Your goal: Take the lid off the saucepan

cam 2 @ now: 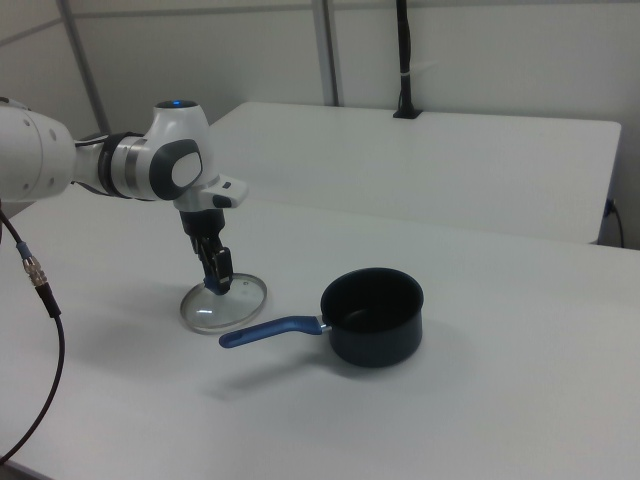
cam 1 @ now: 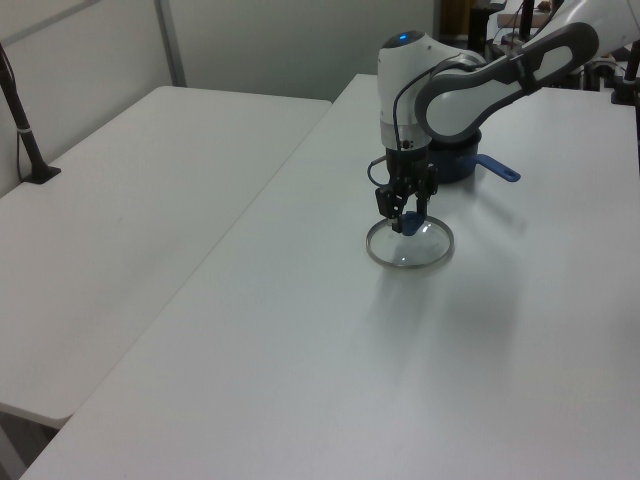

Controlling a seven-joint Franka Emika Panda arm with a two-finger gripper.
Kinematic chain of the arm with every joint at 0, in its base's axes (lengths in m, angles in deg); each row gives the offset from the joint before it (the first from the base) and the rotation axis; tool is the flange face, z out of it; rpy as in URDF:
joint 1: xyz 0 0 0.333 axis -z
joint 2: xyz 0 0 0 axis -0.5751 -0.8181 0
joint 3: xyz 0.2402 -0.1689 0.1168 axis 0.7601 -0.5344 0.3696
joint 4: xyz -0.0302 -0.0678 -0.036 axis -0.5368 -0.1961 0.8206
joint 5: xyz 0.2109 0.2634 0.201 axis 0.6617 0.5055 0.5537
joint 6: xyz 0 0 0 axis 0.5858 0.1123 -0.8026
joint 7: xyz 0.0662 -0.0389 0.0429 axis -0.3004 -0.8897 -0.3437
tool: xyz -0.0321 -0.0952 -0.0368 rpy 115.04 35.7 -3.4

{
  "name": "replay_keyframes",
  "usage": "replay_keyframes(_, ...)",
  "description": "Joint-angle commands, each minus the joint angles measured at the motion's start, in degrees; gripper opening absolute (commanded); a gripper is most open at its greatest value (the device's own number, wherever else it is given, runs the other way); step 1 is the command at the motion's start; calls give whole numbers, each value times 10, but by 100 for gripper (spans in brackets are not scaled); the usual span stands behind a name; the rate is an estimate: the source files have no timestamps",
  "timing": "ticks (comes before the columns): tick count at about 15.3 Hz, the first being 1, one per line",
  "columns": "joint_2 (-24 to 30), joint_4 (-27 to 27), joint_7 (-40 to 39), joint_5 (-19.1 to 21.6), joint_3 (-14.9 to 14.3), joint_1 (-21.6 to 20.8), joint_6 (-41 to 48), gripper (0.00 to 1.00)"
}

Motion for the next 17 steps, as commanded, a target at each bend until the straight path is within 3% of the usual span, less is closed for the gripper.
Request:
replay_keyframes(1,13,-34,-2,-9,6,2,-25,59)
replay_keyframes(5,9,-32,0,-9,6,2,-25,98)
replay_keyframes(13,13,-17,4,-8,8,3,-18,100)
replay_keyframes(17,56,-11,1,-8,50,47,10,100)
